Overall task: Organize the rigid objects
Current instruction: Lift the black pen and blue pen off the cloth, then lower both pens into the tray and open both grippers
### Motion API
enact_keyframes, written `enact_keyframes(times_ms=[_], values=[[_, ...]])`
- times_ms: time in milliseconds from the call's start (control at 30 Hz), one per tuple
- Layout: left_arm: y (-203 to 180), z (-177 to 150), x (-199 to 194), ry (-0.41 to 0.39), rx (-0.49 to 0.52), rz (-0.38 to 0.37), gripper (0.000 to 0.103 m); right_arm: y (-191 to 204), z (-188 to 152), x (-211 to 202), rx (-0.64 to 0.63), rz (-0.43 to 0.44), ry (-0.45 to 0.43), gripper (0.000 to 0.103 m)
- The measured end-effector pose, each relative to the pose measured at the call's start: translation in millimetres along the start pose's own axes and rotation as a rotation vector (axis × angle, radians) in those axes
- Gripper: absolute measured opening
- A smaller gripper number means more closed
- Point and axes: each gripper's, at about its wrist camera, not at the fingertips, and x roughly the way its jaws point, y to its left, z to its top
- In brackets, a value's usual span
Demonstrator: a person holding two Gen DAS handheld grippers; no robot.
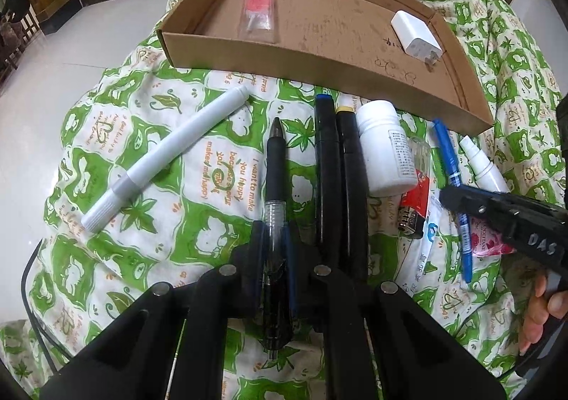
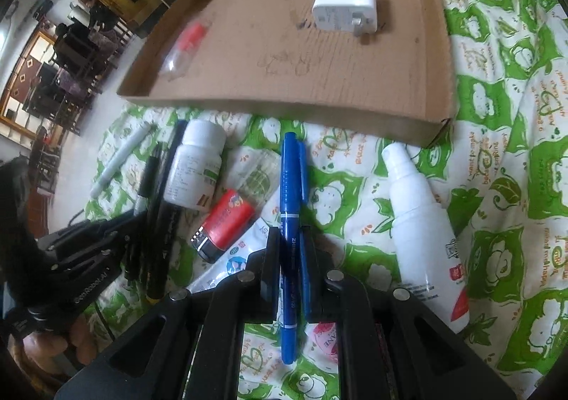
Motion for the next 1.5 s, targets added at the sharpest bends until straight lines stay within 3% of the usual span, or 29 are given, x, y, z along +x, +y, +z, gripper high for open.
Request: enact_keyframes(times_ms=[433, 1200, 1500], values=[[24, -9, -29, -0.080, -0.065, -0.093, 0.008, 3, -3, -31, -0.007, 0.068, -0.098, 0.009], [24, -10, -38, -0.101, -0.083, -0.154, 0.008, 8, -2, -58, 0.003, 0.176, -0.194, 0.009], [22, 11, -54, -0.136, -0.084, -0.215, 0.008, 4, 11, -59, 0.024, 0.176, -0.215, 0.009]])
